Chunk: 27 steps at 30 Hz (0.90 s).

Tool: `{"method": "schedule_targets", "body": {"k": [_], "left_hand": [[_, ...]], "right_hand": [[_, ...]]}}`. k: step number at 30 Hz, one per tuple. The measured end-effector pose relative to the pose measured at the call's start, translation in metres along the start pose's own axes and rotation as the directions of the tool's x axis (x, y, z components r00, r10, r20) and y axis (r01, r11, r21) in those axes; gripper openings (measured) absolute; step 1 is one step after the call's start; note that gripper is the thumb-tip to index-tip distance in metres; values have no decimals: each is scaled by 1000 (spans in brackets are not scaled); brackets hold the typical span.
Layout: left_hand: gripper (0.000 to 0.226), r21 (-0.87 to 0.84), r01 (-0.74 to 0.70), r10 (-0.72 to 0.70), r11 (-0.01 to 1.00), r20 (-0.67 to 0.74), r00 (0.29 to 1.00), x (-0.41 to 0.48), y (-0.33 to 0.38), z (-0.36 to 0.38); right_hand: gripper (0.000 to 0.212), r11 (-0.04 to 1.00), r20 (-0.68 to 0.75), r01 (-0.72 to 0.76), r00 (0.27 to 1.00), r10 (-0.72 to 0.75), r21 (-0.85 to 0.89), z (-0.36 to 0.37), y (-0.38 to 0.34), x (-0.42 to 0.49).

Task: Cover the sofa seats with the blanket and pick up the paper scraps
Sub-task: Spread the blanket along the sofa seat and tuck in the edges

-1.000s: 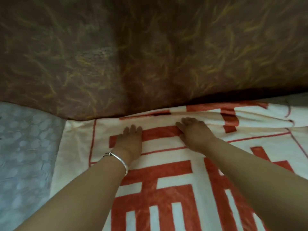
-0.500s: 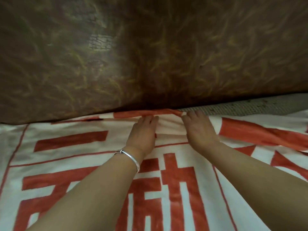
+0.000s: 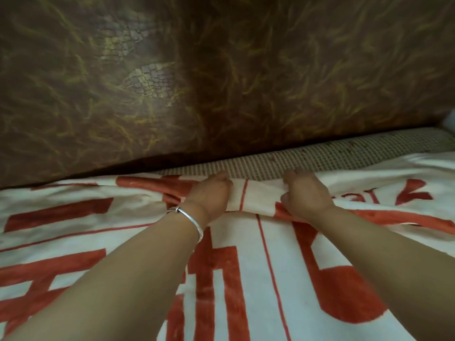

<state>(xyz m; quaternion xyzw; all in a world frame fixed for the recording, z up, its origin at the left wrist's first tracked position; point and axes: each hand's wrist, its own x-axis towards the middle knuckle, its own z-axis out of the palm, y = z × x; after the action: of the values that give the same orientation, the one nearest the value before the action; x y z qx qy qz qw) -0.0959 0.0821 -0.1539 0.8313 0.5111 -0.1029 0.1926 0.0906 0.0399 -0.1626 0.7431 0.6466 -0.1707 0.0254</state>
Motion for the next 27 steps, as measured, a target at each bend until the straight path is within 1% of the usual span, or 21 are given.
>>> {"method": "schedule_targets", "body": {"k": [1,2,3,5,7,8,10,11,12,13,14,15,16,17,19,20,21,23,25,27], "left_hand": [[38,7,-10,10,1000,31,999,4,3,-1],[45,15,-25,24,1000,60,998,8,5,0],[50,11,-36,34,999,100,994,13,6,-1],[53,22,-45,40,999,205,978,22,9,-1],[49,82,-82,59,993,257,965,30,10,-4],[44,123,-129,93,984,261,961,33,11,-5],[38,161,-213,167,964,259,951,38,10,-9],[36,134,-233,192,963,260,946,40,9,-12],[34,70,-223,196,972,279,940,42,7,-15],[30,-30,-195,195,980,302,933,42,7,-18],[25,-138,-155,194,978,335,922,42,9,-22],[21,-231,-118,198,966,361,911,42,12,-23],[17,-293,-95,205,951,374,905,43,15,-24],[16,-325,-84,209,942,373,904,44,19,-23],[20,-297,-116,221,948,349,911,47,28,-23],[19,-275,-145,238,950,345,908,49,32,-21],[17,-274,-170,263,947,349,900,51,36,-19],[21,-287,-183,290,940,391,874,54,45,-18],[28,-283,-162,278,945,438,855,57,55,-16],[35,-251,-148,256,957,479,840,59,64,-12]], "right_hand": [[45,998,37,-46,998,47,-33,0,6,1],[52,995,132,-69,988,78,-70,1,12,1],[54,992,230,-74,968,95,-100,1,17,2],[48,986,404,-55,907,117,-160,-1,24,1],[41,973,508,-18,851,136,-231,-4,28,2],[41,969,548,-5,824,144,-247,-7,30,2],[43,979,597,-17,790,139,-205,-12,34,3],[46,987,590,-68,795,141,-144,-15,36,3],[48,988,554,-146,819,148,-48,-17,38,4],[48,974,487,-216,859,159,62,-18,40,5],[47,959,394,-249,902,179,135,-18,42,6],[48,959,301,-250,932,201,133,-18,43,6],[53,971,239,-230,948,210,59,-15,45,7],[58,979,222,-198,953,205,-51,-12,48,7],[61,954,280,-117,940,196,-275,-8,51,8],[60,936,326,-81,924,199,-342,-8,52,9],[57,927,365,-54,910,198,-370,-9,52,11],[48,941,408,-20,898,165,-337,-12,56,16],[35,962,397,30,914,83,-271,-16,61,20],[29,970,348,60,937,26,-234,-20,68,23]]}}
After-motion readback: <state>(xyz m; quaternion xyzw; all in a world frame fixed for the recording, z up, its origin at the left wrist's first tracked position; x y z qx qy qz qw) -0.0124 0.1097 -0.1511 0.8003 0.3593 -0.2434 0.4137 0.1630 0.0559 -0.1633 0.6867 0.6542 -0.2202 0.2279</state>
